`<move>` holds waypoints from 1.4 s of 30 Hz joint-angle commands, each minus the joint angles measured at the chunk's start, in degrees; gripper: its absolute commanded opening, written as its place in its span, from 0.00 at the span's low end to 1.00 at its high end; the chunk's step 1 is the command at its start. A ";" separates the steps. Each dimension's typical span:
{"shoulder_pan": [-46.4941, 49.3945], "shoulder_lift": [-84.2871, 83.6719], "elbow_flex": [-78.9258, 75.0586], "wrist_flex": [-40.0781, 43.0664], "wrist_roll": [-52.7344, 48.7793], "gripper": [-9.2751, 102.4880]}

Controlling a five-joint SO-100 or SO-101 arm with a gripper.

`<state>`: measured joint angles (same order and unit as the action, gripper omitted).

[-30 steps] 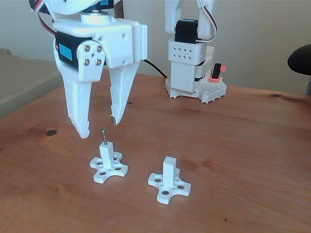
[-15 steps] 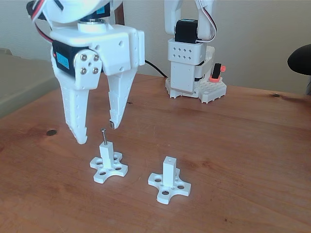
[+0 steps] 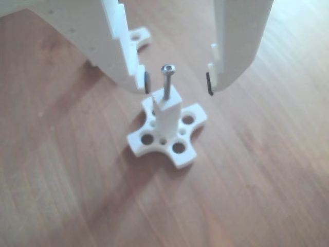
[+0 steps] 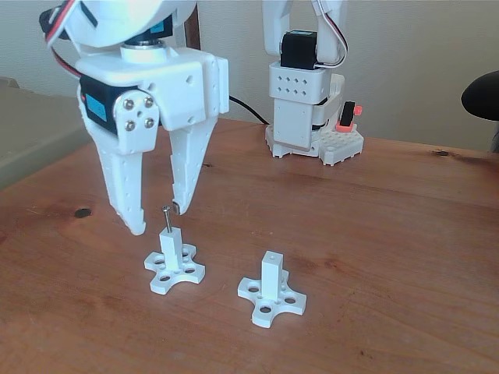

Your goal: Grab the screw and set it in the hole.

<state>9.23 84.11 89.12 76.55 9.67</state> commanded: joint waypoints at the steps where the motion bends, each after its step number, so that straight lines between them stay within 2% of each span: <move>1: -0.79 1.32 -4.75 -0.70 0.18 0.20; 19: -1.05 0.35 -5.54 -0.53 0.26 0.19; 42: -0.88 -0.97 -6.42 -2.02 0.26 0.13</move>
<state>8.79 81.47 87.98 74.97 9.67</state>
